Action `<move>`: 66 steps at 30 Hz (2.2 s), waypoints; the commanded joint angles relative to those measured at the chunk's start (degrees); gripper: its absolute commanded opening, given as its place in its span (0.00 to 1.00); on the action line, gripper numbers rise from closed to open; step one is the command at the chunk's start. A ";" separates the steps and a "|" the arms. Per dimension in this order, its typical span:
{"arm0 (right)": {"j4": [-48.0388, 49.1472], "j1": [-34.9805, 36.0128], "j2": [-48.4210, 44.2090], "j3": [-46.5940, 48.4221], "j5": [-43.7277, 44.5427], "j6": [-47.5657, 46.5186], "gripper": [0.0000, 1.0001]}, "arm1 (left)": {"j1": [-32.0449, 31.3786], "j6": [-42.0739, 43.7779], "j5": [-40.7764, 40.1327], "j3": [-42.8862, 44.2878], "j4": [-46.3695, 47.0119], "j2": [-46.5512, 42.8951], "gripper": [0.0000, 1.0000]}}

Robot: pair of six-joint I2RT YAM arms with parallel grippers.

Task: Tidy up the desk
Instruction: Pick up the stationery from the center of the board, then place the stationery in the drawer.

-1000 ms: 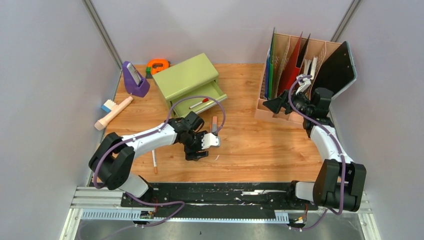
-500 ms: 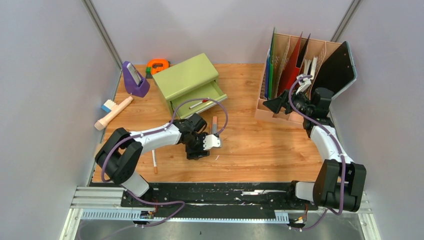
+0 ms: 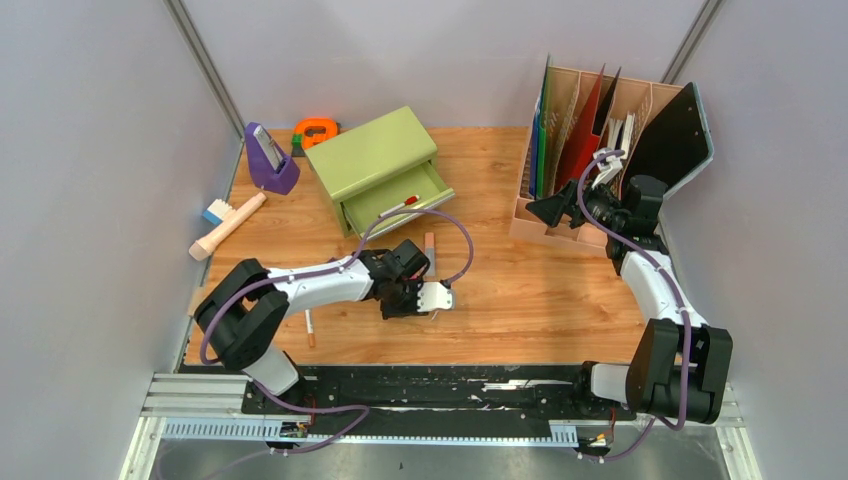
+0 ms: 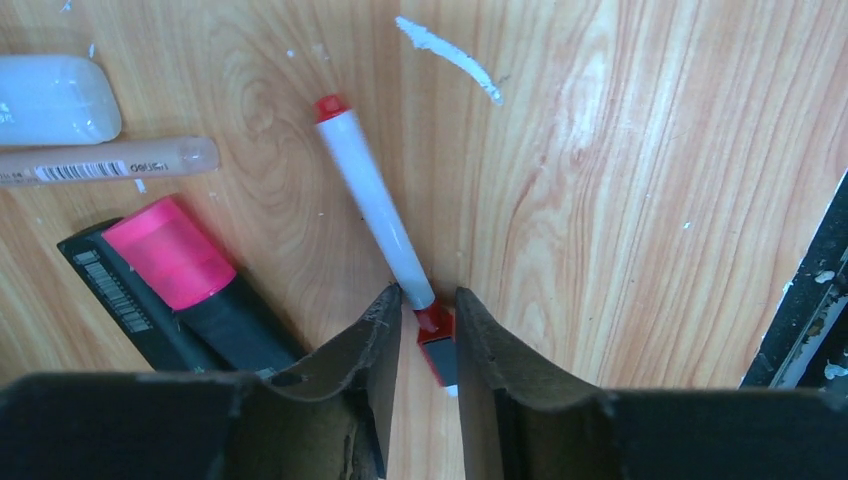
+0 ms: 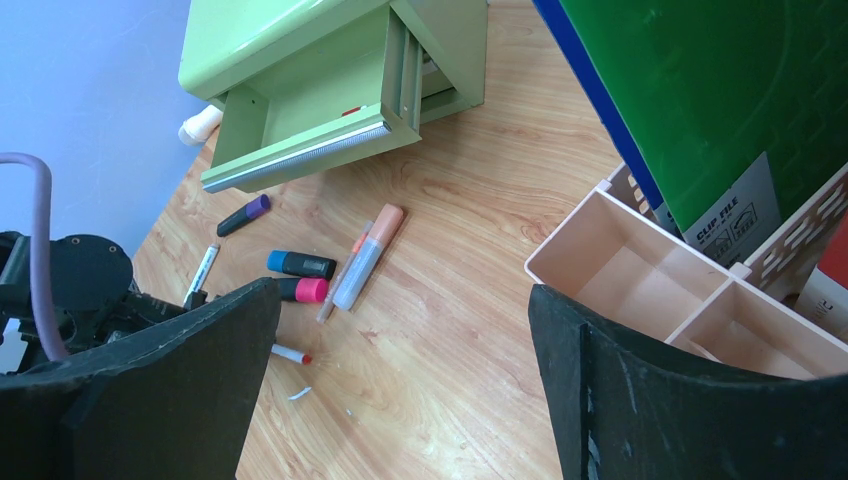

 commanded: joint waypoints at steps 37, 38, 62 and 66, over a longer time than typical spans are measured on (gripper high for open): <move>3.55 -1.15 -1.74 -0.85 -0.35 1.04 0.98 | 15.71 0.05 -18.14 47.69 -17.98 7.48 0.08; 3.59 -1.18 -1.75 -0.93 -0.42 1.06 0.98 | 16.89 -0.39 -17.73 48.53 -18.14 8.57 0.08; 4.34 -1.35 -0.53 -1.10 -0.60 1.59 0.98 | 18.23 -4.89 -0.74 46.91 -19.08 4.95 0.74; 4.60 -1.33 -0.44 -1.15 -0.69 1.57 0.98 | 15.87 -2.36 5.48 39.62 -18.97 0.36 0.77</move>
